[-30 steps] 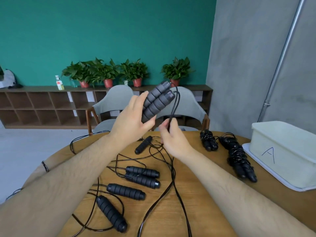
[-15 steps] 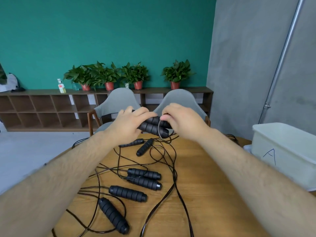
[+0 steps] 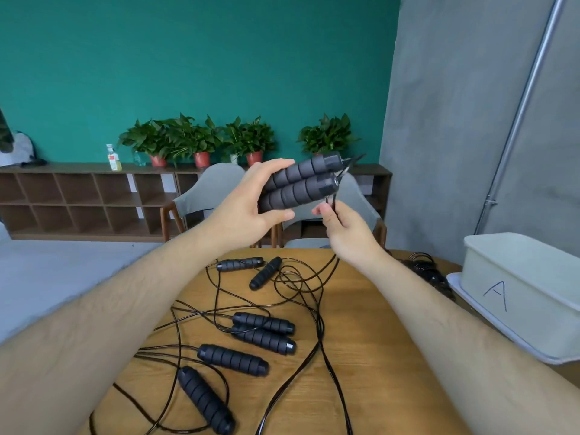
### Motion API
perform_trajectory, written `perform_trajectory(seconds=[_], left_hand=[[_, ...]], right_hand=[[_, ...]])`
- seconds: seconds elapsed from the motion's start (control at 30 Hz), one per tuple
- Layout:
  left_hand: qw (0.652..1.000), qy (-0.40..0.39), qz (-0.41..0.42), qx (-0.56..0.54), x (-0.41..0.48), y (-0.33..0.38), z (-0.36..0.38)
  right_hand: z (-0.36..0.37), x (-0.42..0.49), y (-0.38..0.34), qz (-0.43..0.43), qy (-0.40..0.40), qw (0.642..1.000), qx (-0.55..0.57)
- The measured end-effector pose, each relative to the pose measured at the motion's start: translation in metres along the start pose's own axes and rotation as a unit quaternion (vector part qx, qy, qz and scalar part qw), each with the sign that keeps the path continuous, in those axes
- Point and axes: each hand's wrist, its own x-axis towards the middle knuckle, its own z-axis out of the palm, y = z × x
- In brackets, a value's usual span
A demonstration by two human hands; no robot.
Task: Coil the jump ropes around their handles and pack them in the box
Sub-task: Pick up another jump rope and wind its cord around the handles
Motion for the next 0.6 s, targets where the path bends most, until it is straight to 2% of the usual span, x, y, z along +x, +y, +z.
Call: perform_trajectory(seconds=[0.1,0.2,0.27,0.33,0.37,0.43,0.5,0.53,0.6], left_hand=[[0.998,0.039,-0.035,0.017,0.005,-0.005,-0.007],[0.995,0.042,-0.048,0.081,0.003,-0.020,-0.018],[0.990,0.017,-0.054,0.127,-0.001,-0.031,-0.024],[0.986,-0.012,-0.035,0.163,-0.007,-0.039,-0.026],[0.984,-0.022,-0.017,0.175,-0.010,-0.042,-0.027],[0.984,-0.027,-0.001,0.176,-0.013,-0.045,-0.027],[0.986,-0.009,-0.012,0.166,-0.016,-0.045,-0.025],[0.987,-0.001,-0.017,0.161,-0.017,-0.044,-0.023],[0.988,0.008,-0.020,0.153,-0.019,-0.041,-0.021]], right_hand=[[0.007,0.007,0.005,0.067,-0.009,0.998,-0.007],[0.002,0.008,0.008,0.116,0.057,0.991,0.039],[-0.006,0.004,0.005,0.099,0.119,0.986,0.067],[-0.009,0.003,0.000,0.022,0.161,0.987,-0.002],[-0.008,0.004,-0.001,-0.025,0.152,0.987,-0.046],[-0.001,0.004,-0.002,-0.086,0.069,0.990,-0.084],[0.006,0.001,-0.002,-0.086,-0.014,0.995,-0.039],[0.008,-0.001,-0.003,-0.070,-0.031,0.997,-0.003],[0.012,-0.005,-0.009,-0.028,-0.013,0.997,0.076]])
